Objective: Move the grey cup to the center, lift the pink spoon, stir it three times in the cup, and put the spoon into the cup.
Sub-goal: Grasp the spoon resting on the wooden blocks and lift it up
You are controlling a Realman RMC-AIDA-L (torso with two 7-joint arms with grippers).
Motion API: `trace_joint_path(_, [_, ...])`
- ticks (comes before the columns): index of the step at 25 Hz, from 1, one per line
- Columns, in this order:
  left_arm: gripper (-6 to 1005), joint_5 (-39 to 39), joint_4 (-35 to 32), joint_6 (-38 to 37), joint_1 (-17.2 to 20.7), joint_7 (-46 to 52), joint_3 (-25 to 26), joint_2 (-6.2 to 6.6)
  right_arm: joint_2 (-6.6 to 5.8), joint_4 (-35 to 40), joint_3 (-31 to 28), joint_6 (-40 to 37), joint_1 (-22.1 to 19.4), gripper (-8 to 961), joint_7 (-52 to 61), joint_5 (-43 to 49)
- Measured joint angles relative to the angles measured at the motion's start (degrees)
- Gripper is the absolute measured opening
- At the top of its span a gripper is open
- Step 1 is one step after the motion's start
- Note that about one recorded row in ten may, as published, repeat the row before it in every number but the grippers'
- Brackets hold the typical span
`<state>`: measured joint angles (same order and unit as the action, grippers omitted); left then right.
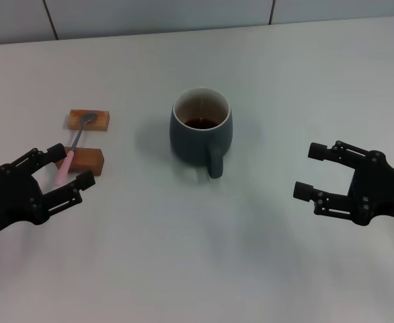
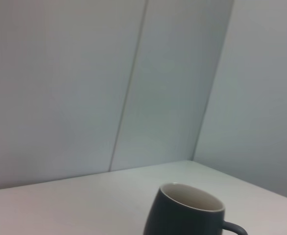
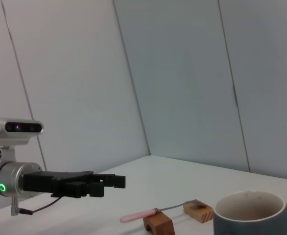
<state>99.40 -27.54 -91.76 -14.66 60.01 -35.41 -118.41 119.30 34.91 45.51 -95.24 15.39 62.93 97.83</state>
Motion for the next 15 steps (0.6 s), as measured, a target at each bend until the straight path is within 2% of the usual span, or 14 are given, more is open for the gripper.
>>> trace_joint_path(15, [798, -1.2, 1.9, -0.2, 0.8, 1.9, 2.3, 0.10, 0.08, -0.6, 0.2, 0.0, -0.2, 827, -1.5, 0.0])
